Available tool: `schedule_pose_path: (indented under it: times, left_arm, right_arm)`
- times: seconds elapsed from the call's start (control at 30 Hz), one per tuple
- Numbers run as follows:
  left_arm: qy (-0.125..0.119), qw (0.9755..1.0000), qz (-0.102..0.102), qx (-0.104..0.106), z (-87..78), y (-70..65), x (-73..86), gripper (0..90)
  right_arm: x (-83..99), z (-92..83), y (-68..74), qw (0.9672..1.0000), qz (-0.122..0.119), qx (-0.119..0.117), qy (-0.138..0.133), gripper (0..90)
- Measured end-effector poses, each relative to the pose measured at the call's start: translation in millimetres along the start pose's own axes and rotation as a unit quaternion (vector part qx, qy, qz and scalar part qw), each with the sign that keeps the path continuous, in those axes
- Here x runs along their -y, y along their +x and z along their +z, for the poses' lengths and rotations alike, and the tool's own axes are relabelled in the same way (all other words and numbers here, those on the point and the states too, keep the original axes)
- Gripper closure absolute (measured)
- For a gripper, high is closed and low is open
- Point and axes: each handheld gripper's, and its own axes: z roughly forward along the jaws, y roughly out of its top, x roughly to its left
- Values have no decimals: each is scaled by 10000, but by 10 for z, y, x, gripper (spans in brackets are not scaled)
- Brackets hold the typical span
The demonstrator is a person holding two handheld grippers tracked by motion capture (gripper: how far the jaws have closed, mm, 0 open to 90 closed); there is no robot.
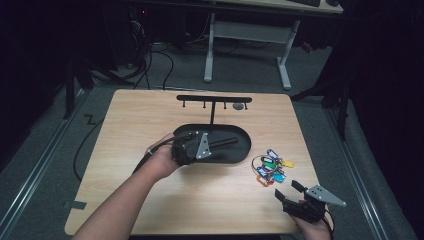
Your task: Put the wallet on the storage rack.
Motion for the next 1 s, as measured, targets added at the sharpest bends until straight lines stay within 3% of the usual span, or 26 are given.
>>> schedule_pose_path:
  times: [0.3,0.37,0.47,0.6,0.7,1.0]
  left_arm:
    - [-2,10000,14,58,138,96,-64,740]
    - [-90,9999,54,56,150,101,-75,740]
    - [-34,9999,134,16,182,134,-93,740]
    - [29,10000,12,-8,296,185,-63,740]
    - [163,9998,62,-11,391,204,-33,740]
    - [201,9998,40,-78,530,324,29,741]
  right_arm:
    - [10,-12,-2,10000,29,-31,-13,210]
    - [5,-19,-2,10000,42,-23,-17,210]
    - [-4,-21,-2,10000,7,-20,-47,210]
    - [14,10,-19,10000,53,-49,12,210]
    - [13,14,-32,10000,77,-45,11,210]
    - [26,3,-34,9999,114,-37,10,210]
